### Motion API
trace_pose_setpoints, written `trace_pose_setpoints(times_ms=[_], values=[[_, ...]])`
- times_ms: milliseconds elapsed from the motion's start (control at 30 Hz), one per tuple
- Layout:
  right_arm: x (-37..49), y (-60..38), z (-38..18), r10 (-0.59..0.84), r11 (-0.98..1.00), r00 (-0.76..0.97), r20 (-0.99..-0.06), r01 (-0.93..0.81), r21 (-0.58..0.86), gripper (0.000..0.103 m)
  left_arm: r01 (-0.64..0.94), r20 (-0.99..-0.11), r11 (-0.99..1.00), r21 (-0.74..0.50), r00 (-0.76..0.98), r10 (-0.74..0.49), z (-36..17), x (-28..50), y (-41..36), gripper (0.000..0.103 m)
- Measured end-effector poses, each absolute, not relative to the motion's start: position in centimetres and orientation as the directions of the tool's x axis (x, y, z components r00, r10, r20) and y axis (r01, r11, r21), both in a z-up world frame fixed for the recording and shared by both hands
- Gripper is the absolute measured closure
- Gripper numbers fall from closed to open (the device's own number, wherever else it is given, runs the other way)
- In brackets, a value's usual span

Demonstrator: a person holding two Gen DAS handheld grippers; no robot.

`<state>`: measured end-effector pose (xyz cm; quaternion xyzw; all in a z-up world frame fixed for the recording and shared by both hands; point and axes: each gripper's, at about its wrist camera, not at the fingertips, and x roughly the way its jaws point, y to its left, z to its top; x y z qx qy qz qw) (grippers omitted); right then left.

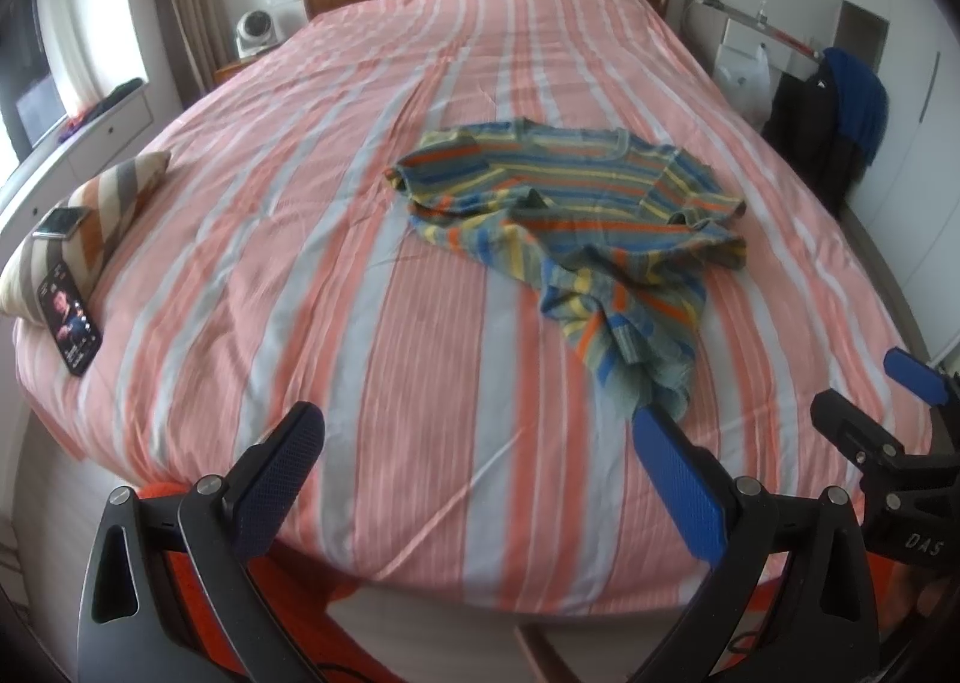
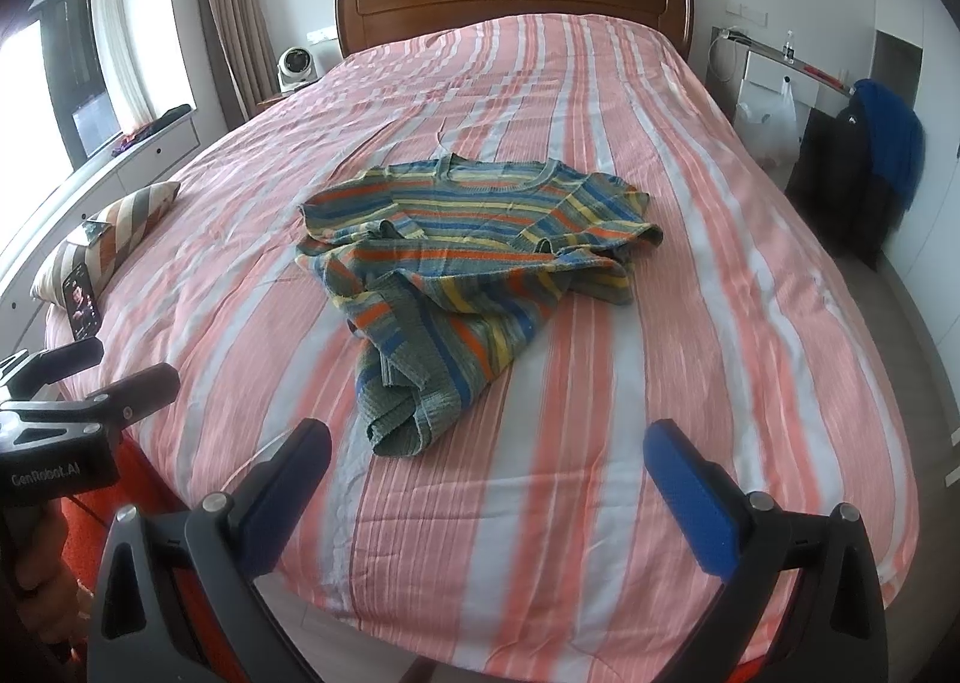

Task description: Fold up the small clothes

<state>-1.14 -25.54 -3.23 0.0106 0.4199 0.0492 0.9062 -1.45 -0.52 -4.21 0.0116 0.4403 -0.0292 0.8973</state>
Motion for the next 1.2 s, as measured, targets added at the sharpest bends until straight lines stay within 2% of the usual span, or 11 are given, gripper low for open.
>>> trace_pose_setpoints(times_ms=[1200], values=[[-1.02, -25.61, -3.65, 0.103, 0.994, 0.633, -0.767, -0.084, 0.064, 0.000, 0.055, -0.801, 0.998, -0.003, 0.598, -0.036, -4.61, -1.34, -0.43, 0.000]])
